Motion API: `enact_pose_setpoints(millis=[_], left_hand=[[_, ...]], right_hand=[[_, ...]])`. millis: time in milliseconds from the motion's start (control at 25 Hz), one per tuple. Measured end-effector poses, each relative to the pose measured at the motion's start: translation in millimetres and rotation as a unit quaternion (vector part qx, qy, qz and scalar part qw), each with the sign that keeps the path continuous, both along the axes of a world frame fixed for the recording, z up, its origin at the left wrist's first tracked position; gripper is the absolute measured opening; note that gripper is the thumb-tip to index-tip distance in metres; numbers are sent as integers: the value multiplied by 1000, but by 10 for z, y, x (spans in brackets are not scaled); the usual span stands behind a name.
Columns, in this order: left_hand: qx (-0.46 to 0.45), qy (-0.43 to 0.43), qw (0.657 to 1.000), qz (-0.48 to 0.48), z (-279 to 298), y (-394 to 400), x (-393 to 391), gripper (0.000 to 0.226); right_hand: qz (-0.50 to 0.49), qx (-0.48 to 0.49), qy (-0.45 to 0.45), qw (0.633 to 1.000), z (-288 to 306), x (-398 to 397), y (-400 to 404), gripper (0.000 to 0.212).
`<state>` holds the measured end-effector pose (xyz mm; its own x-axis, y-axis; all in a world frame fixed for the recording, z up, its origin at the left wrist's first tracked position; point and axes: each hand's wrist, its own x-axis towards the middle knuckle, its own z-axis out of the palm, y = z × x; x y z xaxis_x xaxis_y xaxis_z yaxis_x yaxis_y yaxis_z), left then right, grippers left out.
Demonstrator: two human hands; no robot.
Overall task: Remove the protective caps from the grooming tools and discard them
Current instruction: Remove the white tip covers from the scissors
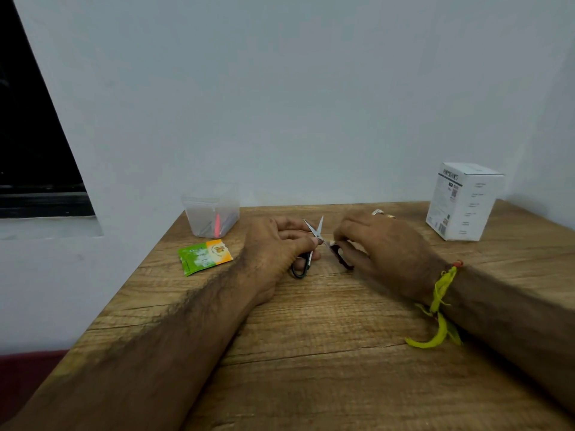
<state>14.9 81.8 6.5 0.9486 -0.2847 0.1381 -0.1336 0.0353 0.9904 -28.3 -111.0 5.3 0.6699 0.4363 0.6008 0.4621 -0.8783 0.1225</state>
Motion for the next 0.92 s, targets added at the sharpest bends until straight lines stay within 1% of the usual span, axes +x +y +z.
enact_pose_setpoints(millis=[80,120,320,360,400,440,480,520,560,600,640,680,760,800,920], left_hand=[[-5,1,1000,-1,-5,2,4,21],[-6,0,1000,-1,-5,0,3,19],[-1,-5,1000,-1,-10,11,21,17],[0,-5,1000,-3,-13,11,27,17],[2,-6,1000,-6,-15,6,29,17],[4,-8,1000,-10,-18,5,30,17],[5,-10,1000,-12,-22,7,33,17],[6,-12,1000,-13,-27,8,37,17],[7,-14,1000,-12,-29,7,44,17],[10,-14,1000,-10,-27,2,52,17],[13,-14,1000,-8,-26,2,58,17],[14,-14,1000,-5,-25,4,56,18],[15,-9,1000,-3,-18,-6,33,18],[16,-8,1000,-3,-14,-11,21,17],[19,-8,1000,-2,-11,-21,11,17]], right_hand=[[-4,25,22,999,0,-18,-36,25],[-1,26,26,999,-10,-46,-23,27],[-4,41,32,999,-55,-100,79,26],[0,60,36,998,-52,-107,74,23],[5,100,40,994,-51,-126,69,18],[10,170,46,984,-50,-153,62,14],[14,271,67,960,-35,-181,60,12],[22,391,104,914,-10,-210,58,11],[37,498,147,854,15,-229,58,10],[53,577,189,793,34,-233,54,8],[64,626,222,745,46,-227,47,7],[69,651,244,715,54,-223,43,6],[69,676,268,683,77,-221,19,3],[65,679,274,678,81,-217,3,9],[55,665,295,684,56,-201,-45,24]])
